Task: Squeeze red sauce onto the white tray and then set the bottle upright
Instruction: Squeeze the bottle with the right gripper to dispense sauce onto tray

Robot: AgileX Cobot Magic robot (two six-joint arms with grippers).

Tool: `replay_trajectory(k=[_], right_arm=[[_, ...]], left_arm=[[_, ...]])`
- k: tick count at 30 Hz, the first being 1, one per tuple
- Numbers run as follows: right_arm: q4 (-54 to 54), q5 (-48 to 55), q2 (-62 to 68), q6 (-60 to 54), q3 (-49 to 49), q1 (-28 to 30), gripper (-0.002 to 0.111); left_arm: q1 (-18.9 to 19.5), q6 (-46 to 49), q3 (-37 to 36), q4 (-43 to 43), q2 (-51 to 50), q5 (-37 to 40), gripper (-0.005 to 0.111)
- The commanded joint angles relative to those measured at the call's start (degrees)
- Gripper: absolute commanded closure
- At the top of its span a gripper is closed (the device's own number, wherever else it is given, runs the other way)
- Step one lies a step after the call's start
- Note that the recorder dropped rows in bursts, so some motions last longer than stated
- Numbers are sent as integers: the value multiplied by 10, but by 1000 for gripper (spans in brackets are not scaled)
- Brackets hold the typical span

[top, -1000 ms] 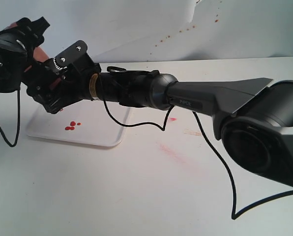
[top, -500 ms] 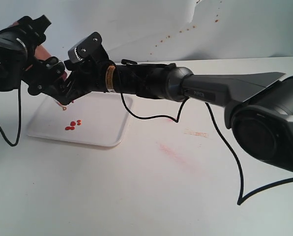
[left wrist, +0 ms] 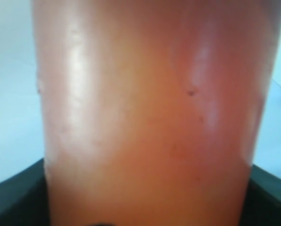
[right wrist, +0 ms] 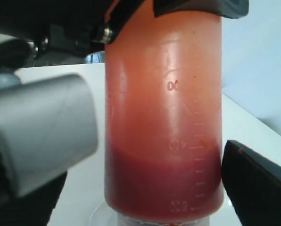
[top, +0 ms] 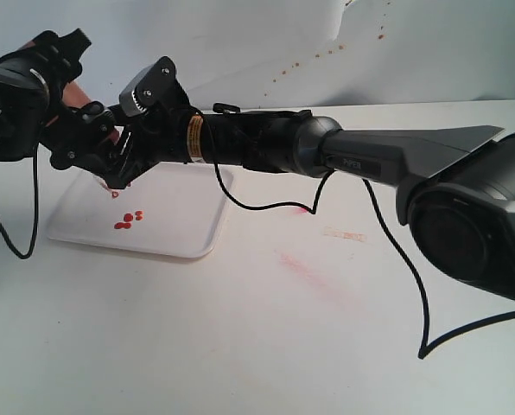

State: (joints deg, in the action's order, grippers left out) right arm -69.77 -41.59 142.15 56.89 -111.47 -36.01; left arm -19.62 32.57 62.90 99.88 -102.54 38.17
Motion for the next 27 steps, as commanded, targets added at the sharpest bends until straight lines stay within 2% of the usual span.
replay_trajectory(k=[1, 5, 12, 18, 21, 27], right_arm=[[20, -66, -18, 12, -10, -17, 28], [-8, -32, -18, 8, -10, -30, 28], [20, 39, -18, -23, -10, -35, 26], [60, 26, -18, -25, -10, -35, 16], [59, -5, -18, -25, -10, -35, 16], [61, 25, -18, -31, -12, -40, 16]], left_arm=[[-10, -10, 1, 1, -1, -23, 107], [-10, -10, 1, 1, -1, -23, 107], [-10, -10, 1, 1, -1, -23, 107], [-10, -10, 1, 1, -1, -23, 107], [-10, -10, 1, 1, -1, -31, 107], [-10, -10, 1, 1, -1, -39, 107]])
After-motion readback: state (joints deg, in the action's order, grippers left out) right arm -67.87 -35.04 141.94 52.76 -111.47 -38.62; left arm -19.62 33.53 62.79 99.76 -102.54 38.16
